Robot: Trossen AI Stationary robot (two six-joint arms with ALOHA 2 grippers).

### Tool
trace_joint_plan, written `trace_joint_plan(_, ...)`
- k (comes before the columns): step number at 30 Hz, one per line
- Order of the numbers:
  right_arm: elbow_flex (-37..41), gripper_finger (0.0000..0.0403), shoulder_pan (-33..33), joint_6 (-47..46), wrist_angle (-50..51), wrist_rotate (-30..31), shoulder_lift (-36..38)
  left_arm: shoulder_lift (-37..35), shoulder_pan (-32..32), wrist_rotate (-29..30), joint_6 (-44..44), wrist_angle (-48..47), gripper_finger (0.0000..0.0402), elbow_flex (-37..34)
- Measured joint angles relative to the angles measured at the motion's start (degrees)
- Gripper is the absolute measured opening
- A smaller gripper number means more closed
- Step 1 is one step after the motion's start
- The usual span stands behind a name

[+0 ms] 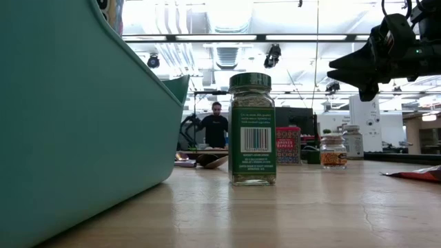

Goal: Pick & Place Food Item
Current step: Put the light blue noodle pack into the green bin

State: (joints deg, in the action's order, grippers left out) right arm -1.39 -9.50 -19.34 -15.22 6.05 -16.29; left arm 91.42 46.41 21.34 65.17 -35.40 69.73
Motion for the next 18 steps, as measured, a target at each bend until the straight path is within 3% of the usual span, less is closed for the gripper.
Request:
trace_joint_plan(7, 0.0, 0.0142, 0.0, -0.01, 0.0, -0.01, 0.0, -0.07, 0.0, 0.0, 0.3, -0.19, 0.0039, 0.0)
trace_joint_plan(18, 0.0, 0.0142, -0.01, -0.01, 0.0, 0.01, 0.0, -0.09, 0.0, 0.0, -0.16, 1.14, 0.0187, -0.02)
